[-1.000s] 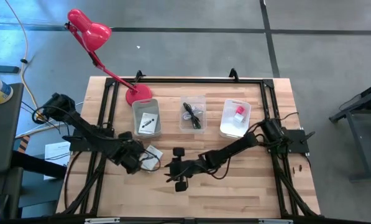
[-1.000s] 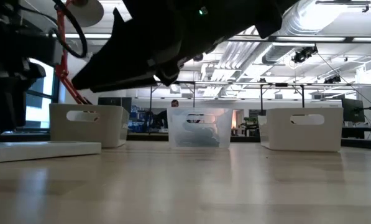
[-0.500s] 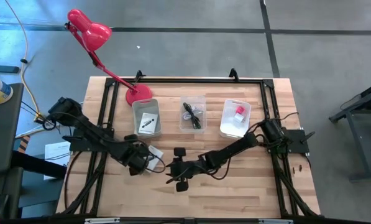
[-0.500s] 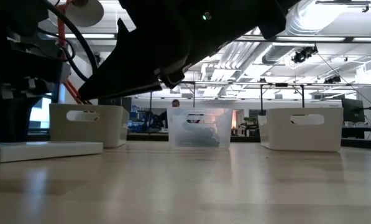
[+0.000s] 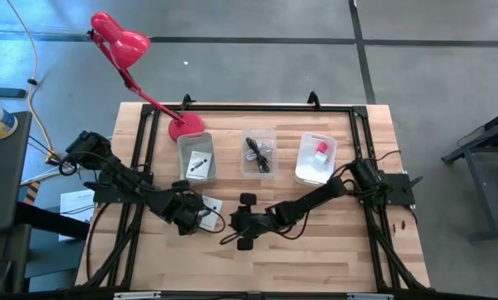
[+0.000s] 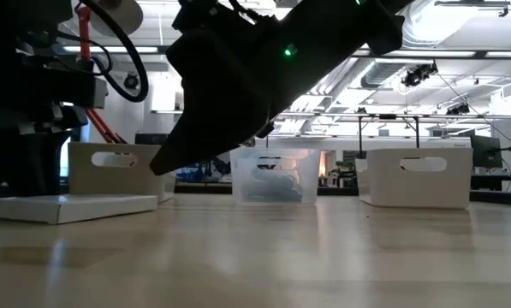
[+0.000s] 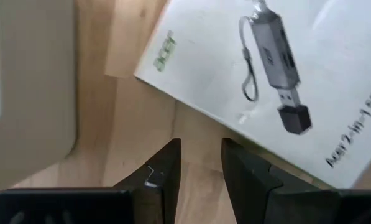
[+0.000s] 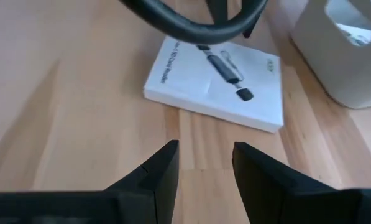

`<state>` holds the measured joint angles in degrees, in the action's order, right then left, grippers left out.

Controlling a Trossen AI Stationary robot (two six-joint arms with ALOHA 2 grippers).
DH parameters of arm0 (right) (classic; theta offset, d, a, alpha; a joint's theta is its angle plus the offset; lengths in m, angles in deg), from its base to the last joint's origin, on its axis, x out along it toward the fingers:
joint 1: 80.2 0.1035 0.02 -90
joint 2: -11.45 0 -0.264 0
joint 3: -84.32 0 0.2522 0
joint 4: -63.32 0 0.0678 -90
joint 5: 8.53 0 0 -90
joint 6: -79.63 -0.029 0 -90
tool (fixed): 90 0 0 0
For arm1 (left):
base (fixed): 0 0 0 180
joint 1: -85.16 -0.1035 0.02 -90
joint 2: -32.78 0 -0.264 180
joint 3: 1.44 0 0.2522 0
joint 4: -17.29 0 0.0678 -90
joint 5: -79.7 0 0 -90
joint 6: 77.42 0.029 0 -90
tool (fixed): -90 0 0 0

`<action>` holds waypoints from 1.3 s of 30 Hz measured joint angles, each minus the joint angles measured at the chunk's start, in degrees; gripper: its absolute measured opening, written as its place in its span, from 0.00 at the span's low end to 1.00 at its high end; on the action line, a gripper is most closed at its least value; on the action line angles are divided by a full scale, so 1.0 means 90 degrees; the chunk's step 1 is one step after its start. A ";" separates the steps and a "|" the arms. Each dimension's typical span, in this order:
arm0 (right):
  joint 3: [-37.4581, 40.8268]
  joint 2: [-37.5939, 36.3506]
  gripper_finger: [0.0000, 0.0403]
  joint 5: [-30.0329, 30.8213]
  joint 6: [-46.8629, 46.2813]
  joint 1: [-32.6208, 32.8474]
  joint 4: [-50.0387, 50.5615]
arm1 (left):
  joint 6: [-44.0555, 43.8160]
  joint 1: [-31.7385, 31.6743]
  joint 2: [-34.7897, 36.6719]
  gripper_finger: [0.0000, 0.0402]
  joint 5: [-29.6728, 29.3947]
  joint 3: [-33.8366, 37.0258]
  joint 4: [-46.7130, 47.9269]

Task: Pick and place items into bin
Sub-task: Put the white card reader box into the gray bin

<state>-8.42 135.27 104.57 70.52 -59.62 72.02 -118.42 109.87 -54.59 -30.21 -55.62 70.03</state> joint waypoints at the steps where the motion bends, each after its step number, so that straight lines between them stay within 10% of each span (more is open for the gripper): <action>1: 0.0000 -0.0002 0.35 0.0080 -0.0026 -0.0003 -0.0018 | -0.0066 0.0000 0.0000 0.25 -0.0080 0.0000 -0.0001; 21: 0.0000 -0.0002 0.35 0.0299 -0.0157 -0.0188 -0.0028 | 0.0681 0.0002 -0.0491 0.25 -0.0414 -0.0010 -0.1507; 39: 0.0000 -0.0006 0.35 -0.1155 0.1069 -0.0671 0.0960 | 0.0676 -0.0005 -0.0423 0.25 -0.0095 -0.0007 -0.1447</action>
<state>-8.42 135.21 94.17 80.14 -65.66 80.65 -112.33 109.83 -58.40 -31.07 -55.69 57.01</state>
